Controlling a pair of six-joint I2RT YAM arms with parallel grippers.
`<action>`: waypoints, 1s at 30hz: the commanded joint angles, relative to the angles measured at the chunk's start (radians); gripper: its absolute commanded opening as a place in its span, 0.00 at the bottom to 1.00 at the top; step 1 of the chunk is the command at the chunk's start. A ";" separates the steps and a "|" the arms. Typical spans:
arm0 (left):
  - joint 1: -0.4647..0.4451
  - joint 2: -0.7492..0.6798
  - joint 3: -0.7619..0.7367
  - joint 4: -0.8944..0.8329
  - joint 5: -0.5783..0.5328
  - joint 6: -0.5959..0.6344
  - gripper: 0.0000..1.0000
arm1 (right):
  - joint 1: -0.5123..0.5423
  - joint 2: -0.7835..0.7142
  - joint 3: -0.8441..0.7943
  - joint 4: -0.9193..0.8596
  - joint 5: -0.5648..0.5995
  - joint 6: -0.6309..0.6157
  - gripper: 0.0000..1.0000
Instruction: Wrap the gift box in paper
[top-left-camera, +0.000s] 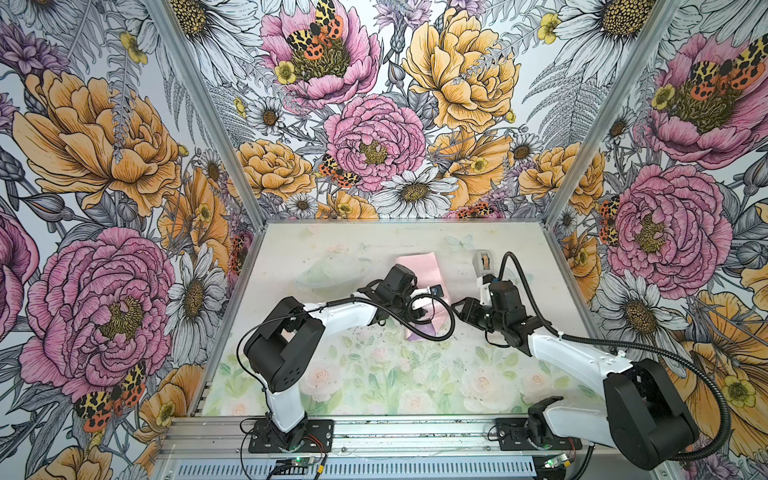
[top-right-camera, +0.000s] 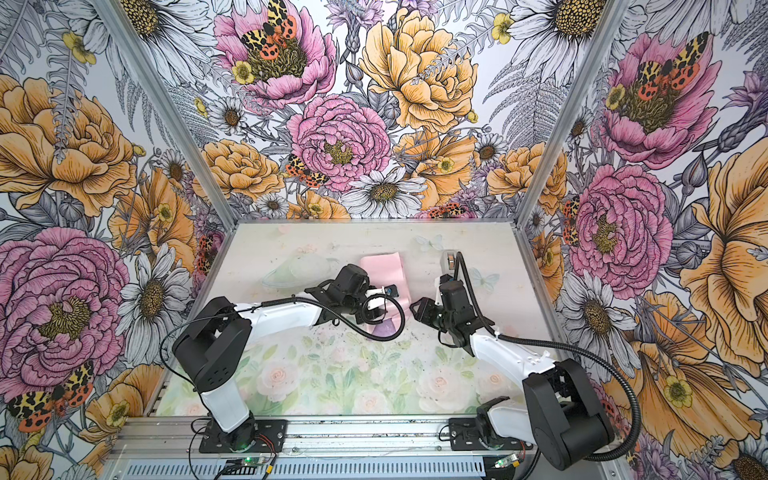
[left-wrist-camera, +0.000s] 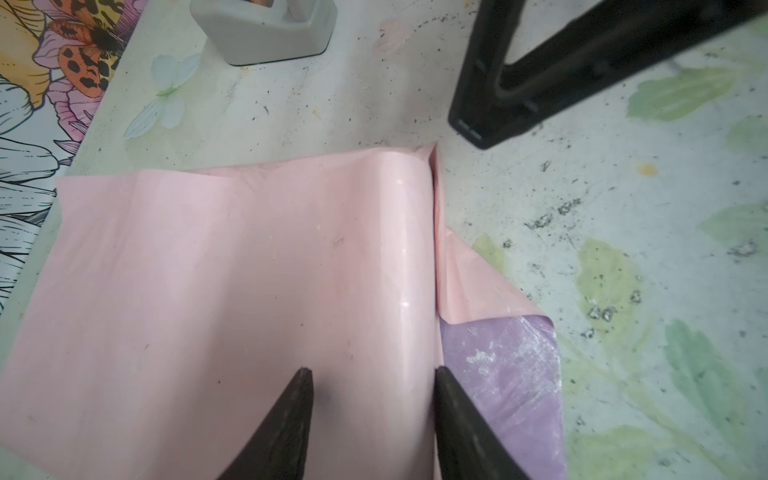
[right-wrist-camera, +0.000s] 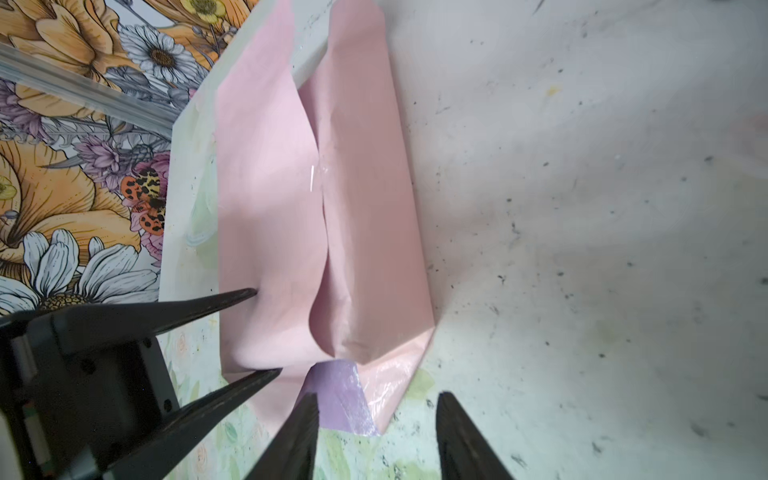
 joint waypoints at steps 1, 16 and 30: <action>-0.007 0.032 0.000 -0.051 0.043 0.021 0.48 | -0.005 0.054 0.113 -0.068 -0.055 -0.041 0.52; -0.015 0.032 0.026 -0.058 0.049 0.012 0.51 | -0.005 0.240 0.216 -0.162 0.019 -0.124 0.36; -0.024 0.023 0.067 0.024 0.125 -0.080 0.56 | -0.004 0.225 0.190 -0.160 0.056 -0.127 0.30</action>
